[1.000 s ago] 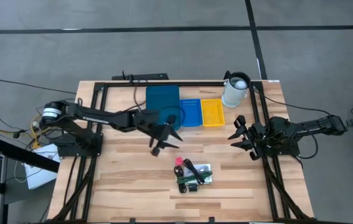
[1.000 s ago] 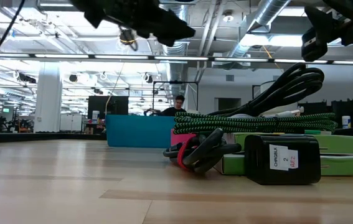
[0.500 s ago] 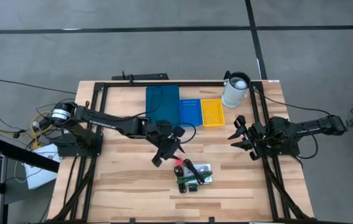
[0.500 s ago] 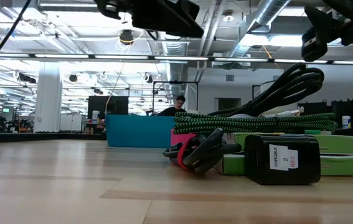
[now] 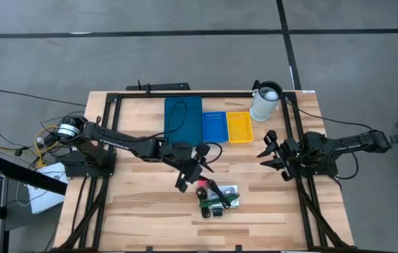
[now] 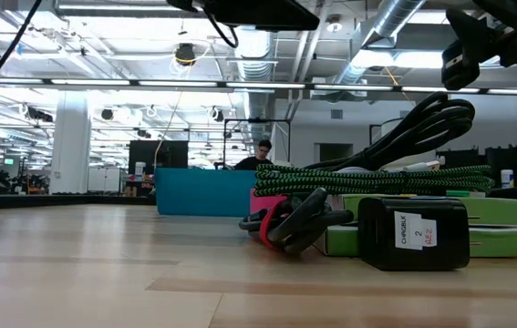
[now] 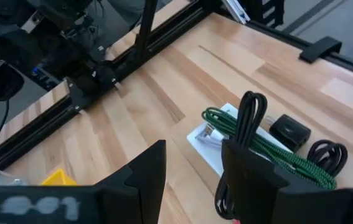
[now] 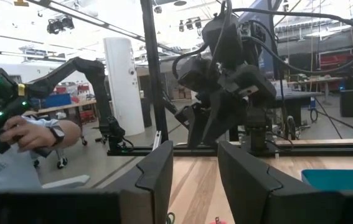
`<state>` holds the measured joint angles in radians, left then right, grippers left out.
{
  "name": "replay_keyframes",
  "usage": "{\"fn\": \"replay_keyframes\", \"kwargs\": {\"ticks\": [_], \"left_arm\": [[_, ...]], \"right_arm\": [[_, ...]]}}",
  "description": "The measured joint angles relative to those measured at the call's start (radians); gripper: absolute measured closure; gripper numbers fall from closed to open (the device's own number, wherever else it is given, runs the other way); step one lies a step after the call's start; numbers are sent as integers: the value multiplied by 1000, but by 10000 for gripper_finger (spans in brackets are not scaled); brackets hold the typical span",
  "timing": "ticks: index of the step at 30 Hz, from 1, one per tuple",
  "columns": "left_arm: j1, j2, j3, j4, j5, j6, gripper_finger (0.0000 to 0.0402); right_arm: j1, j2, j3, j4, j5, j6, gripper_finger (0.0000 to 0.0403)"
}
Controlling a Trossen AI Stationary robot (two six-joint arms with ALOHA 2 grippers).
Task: Pick and place items into bin
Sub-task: Put the right black charger cable into the blue basket
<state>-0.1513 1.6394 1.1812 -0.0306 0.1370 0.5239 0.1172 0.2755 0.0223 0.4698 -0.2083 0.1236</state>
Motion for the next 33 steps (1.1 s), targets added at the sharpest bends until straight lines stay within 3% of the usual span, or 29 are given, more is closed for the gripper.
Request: {"fn": "replay_keyframes", "kwargs": {"ticks": [17, 24, 33], "left_arm": [[2, 0, -1, -1, -15, -100, 255], [8, -1, -1, -8, -56, -59, 255], [6, 7, -1, -12, -17, -97, 255]], "right_arm": [[0, 0, 0, 0, 0, 0, 281], [0, 0, 0, 0, 0, 0, 281], [0, 0, 0, 0, 0, 0, 281]]}}
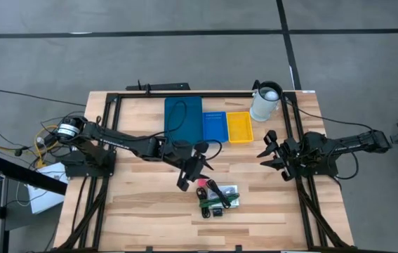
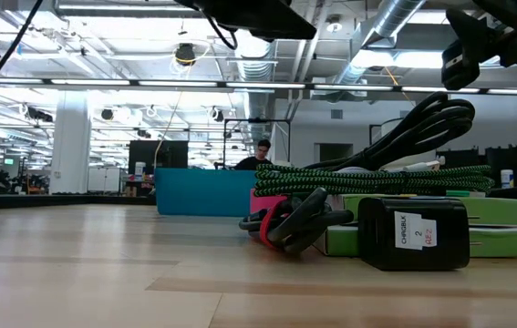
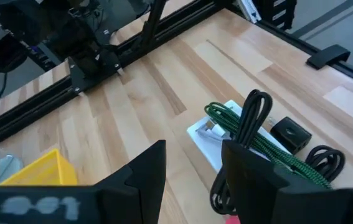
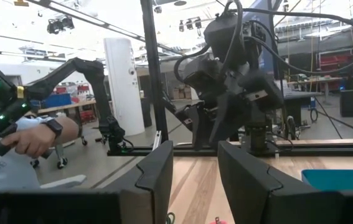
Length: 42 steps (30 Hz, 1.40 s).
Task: Pick and place items into bin
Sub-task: Put the right black charger cable into the blue basket
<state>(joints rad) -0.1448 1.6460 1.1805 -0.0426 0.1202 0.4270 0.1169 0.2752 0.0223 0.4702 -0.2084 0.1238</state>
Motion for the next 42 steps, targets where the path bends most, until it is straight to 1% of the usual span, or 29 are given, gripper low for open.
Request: {"fn": "replay_keyframes", "kwargs": {"ticks": [1, 3, 5, 7, 10, 12, 14, 16, 17, 20, 26, 31, 42], "left_arm": [[0, 15, 4, 13, 6, -5, 255], [-2, 39, 10, -29, 9, -11, 255], [-4, 90, 42, -30, 20, -9, 255], [-4, 123, 66, -79, 57, -8, 255], [-5, 173, 124, -104, 101, -2, 255], [-5, 183, 152, -155, 108, 17, 255], [-6, 204, 185, -150, 104, 41, 255], [-7, 221, 206, -200, 110, 54, 255], [-9, 238, 224, -190, 115, 61, 255], [-14, 271, 255, -234, 134, 78, 255], [-19, 300, 262, -235, 157, 108, 255], [-19, 303, 262, -258, 164, 111, 255], [-19, 303, 262, -248, 173, 114, 255]], "right_arm": [[0, 0, 0, 0, 0, 0, 281], [0, 0, 0, 0, 0, 0, 281], [0, -1, 0, -9, 0, 0, 281], [0, -2, 0, -21, 0, 0, 281], [0, -1, 0, -46, 0, 0, 281], [0, 2, 1, -55, 0, 0, 281], [0, 2, 0, -76, 0, 0, 281], [0, 6, 0, -86, 0, 0, 281], [0, 7, 1, -95, 0, 0, 281], [0, 13, 0, -112, 0, 0, 281], [0, 22, 0, -159, -1, 0, 281], [0, 27, 0, -181, 0, 0, 281], [0, 27, 0, -209, 0, 0, 281]]}}
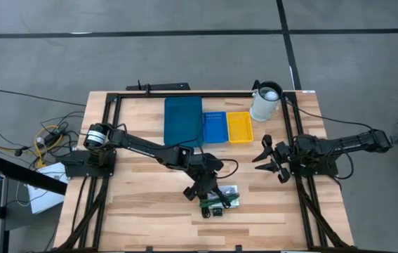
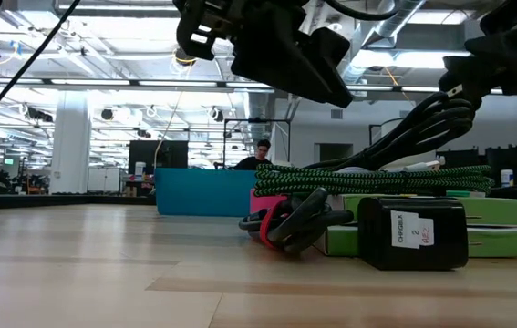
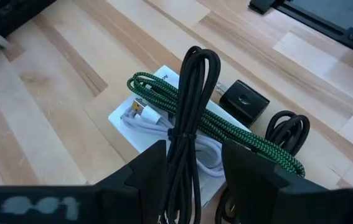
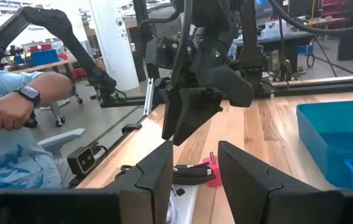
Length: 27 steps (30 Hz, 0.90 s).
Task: Pick and place items into bin
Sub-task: Put the right black charger cable into the blue basket
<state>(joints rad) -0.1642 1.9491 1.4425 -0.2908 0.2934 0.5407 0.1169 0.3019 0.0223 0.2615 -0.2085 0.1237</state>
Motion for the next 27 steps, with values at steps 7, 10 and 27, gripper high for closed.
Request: {"fn": "replay_keyframes", "kwargs": {"ticks": [7, 10, 27], "left_arm": [[0, 0, 0, 1, 16, 2, 255], [0, 0, 0, 1, 16, 2, 255], [-2, 1, 45, -84, -59, -2, 255]], "right_arm": [[0, 0, 0, 0, 0, 0, 281], [0, 0, 0, -12, 0, -27, 281], [0, 0, 0, -50, 0, -124, 281]]}}
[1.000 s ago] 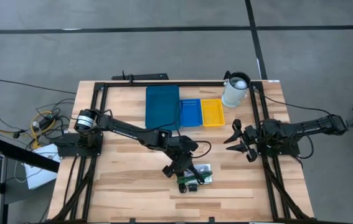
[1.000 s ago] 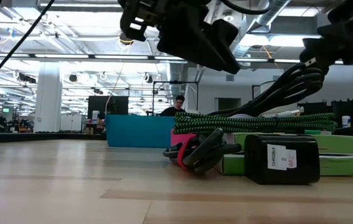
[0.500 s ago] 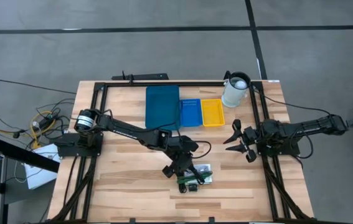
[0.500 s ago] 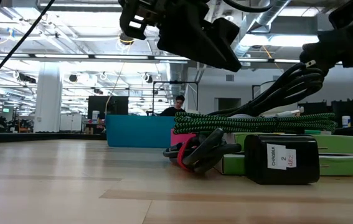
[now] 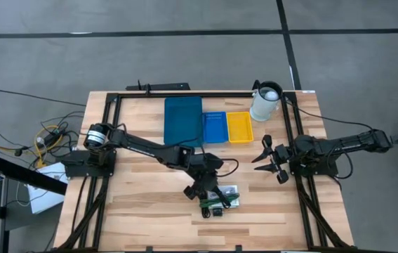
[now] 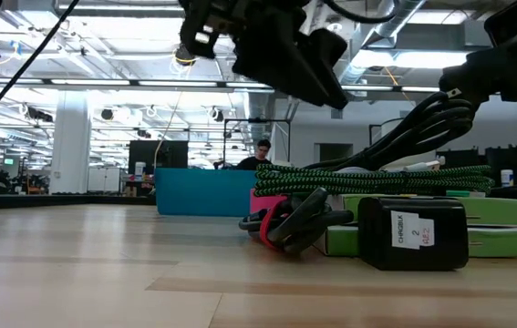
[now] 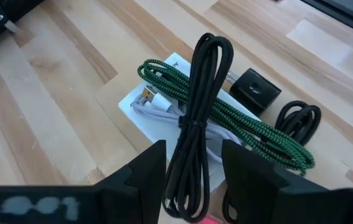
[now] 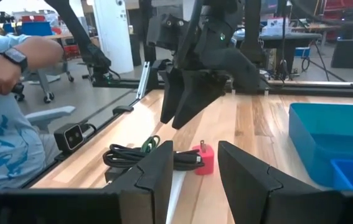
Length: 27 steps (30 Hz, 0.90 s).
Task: Pick and place items into bin
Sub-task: Put the right black charger cable into the blue basket
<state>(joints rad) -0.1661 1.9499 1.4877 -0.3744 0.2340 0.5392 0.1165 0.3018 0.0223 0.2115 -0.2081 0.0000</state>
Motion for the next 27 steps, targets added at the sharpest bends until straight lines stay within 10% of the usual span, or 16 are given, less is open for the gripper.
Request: {"fn": "replay_keyframes", "kwargs": {"ticks": [27], "left_arm": [[-8, 181, 243, -198, -18, 23, 255]], "right_arm": [[0, -1, 0, 7, 0, 90, 281]]}}
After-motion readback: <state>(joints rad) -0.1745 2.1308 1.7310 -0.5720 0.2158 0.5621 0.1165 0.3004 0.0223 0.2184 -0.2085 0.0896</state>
